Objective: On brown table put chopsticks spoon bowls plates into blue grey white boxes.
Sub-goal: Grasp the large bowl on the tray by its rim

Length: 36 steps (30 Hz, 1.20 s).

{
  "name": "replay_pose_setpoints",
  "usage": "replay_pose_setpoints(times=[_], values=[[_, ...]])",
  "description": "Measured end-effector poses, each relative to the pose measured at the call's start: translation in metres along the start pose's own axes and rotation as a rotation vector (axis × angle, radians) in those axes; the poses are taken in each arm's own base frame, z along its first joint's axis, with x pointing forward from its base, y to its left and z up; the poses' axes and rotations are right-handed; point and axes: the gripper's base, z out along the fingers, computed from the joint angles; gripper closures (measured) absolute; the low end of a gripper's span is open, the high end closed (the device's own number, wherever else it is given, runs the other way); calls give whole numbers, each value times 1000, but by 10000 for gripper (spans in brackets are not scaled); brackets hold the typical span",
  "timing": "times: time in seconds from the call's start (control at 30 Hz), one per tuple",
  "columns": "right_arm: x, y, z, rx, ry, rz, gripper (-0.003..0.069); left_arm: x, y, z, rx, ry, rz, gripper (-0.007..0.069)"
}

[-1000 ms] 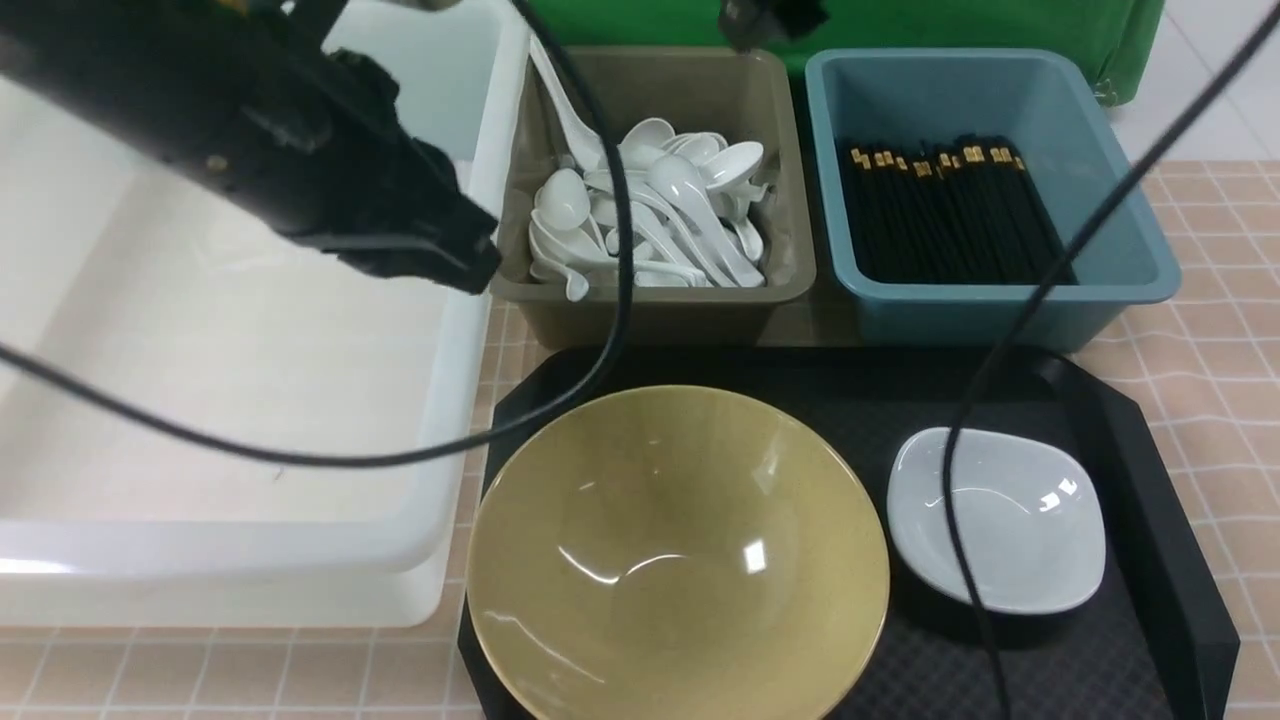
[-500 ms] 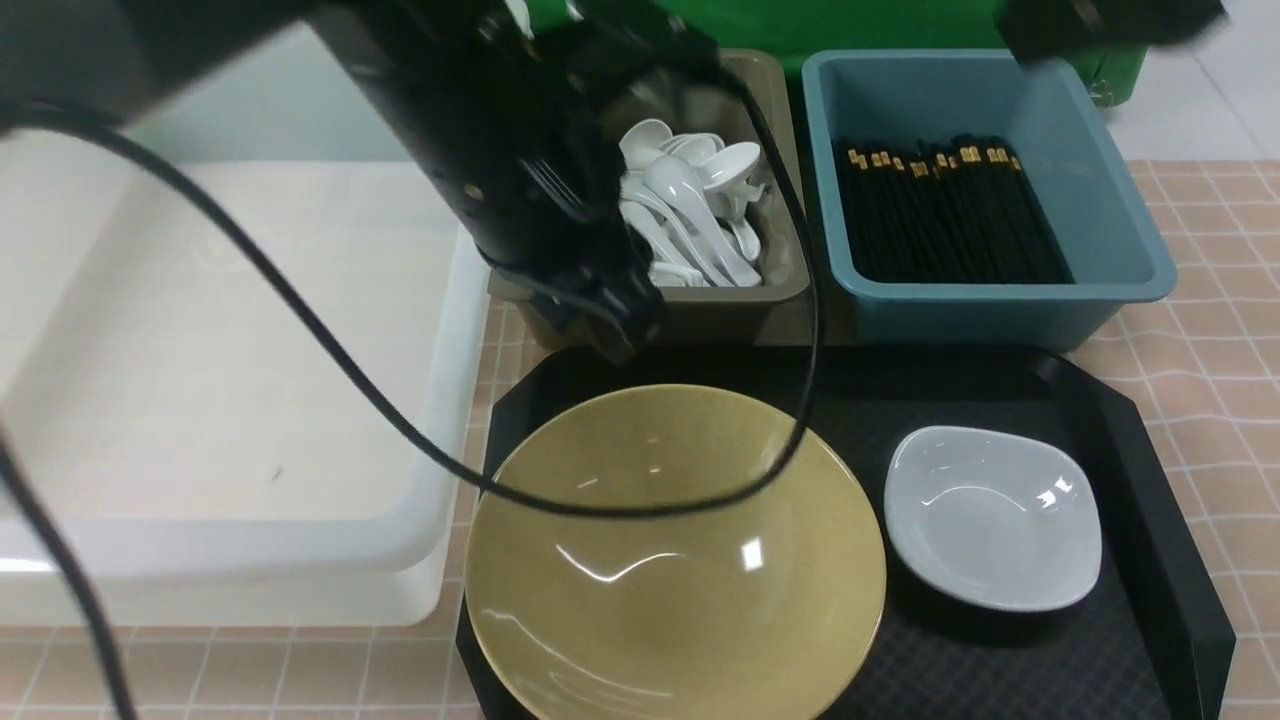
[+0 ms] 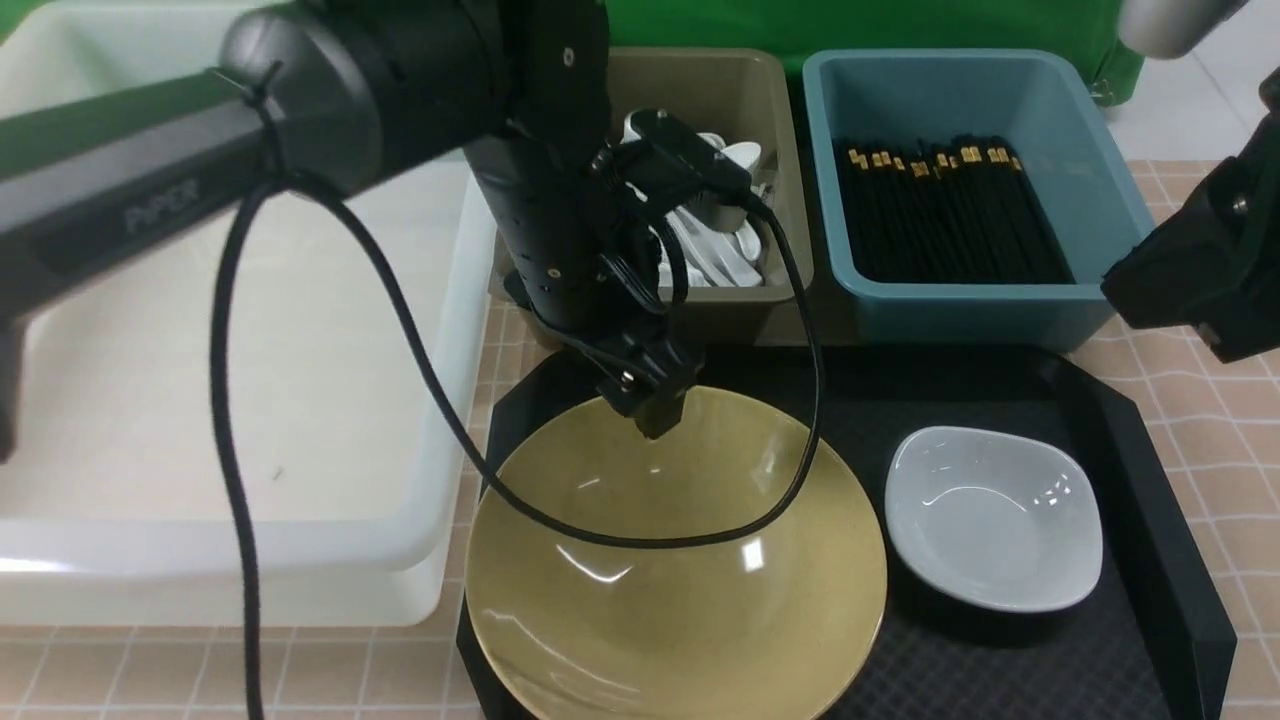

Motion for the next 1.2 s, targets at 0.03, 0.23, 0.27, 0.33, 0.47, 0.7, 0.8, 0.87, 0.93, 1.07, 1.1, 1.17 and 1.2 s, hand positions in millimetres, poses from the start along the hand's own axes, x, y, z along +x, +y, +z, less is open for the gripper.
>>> replay_pose_setpoints(times=[0.03, 0.23, 0.27, 0.33, 0.47, 0.7, 0.8, 0.87, 0.93, 1.07, 1.1, 1.17, 1.2], values=[[0, 0, 0, 0, 0, 0, 427, -1, 1, 4, 2, 5, -1, 27], [0, 0, 0, -1, 0, 3, 424, -4, 5, 25, -10, 23, 4, 65], [0, 0, 0, -1, 0, 3, 424, -4, 6, 27, -15, 28, 7, 67], [0, 0, 0, -1, 0, 3, 423, -4, 7, 32, -17, 35, 9, 83], [0, 0, 0, -1, 0, 3, 423, -4, 8, 38, -13, 46, 8, 84], [0, 0, 0, -1, 0, 3, 423, -3, 3, 52, 54, 84, -21, 325], [0, 0, 0, -1, 0, 3, 423, 1, 1, 49, 88, 121, -22, 496], [0, 0, 0, -1, 0, 3, 423, 1, -3, 45, 125, 125, -50, 547], [0, 0, 0, -3, -1, 0, 428, 0, -4, 40, 141, 118, -56, 566], [0, 0, 0, -1, 0, -10, 477, 0, -7, 29, 156, 100, -64, 589], [0, 0, 0, -3, -1, -12, 490, 0, -8, 25, 161, 91, -65, 599], [0, 1, 0, -12, -3, -26, 531, -2, -10, 11, 156, 55, -63, 612], [-1, 3, 0, -34, -10, -38, 577, -3, -10, -11, 151, -8, -67, 619]])
